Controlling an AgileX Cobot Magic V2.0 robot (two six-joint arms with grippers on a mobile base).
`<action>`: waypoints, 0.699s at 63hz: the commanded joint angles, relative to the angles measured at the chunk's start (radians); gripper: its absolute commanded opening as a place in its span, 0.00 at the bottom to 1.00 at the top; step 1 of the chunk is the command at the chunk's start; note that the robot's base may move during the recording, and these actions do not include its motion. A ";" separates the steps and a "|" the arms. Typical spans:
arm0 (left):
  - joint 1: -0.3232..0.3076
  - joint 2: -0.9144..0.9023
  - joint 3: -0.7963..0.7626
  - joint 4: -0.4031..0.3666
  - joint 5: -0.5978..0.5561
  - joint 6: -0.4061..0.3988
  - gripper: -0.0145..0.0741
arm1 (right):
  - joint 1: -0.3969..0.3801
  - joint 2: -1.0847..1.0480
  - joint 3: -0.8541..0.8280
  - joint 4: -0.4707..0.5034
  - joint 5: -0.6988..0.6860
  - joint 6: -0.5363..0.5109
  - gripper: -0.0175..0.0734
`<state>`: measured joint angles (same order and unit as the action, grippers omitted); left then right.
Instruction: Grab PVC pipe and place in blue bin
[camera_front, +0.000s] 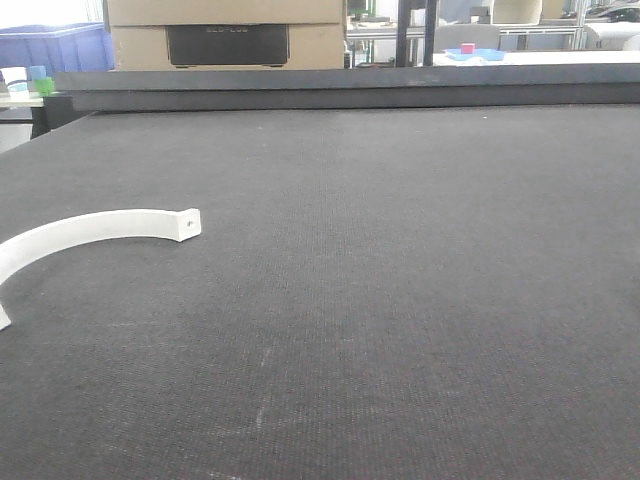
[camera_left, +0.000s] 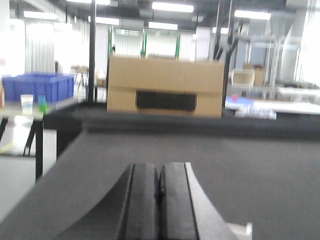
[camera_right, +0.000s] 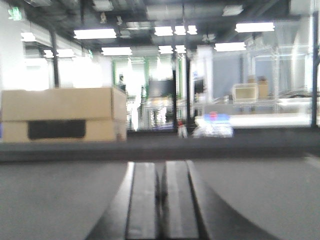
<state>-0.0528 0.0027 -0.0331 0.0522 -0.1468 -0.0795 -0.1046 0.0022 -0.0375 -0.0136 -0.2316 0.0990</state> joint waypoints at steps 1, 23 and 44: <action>0.001 -0.003 -0.085 0.006 -0.077 0.002 0.04 | -0.001 -0.002 -0.098 -0.002 -0.040 -0.002 0.01; 0.001 0.170 -0.574 0.071 0.324 0.002 0.04 | -0.001 0.147 -0.545 -0.002 0.410 -0.002 0.01; 0.001 0.614 -0.878 0.065 0.654 0.002 0.04 | -0.001 0.641 -0.857 0.002 0.983 -0.002 0.01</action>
<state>-0.0528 0.5237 -0.8731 0.1213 0.4109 -0.0795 -0.1046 0.5238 -0.8440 -0.0118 0.5874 0.0990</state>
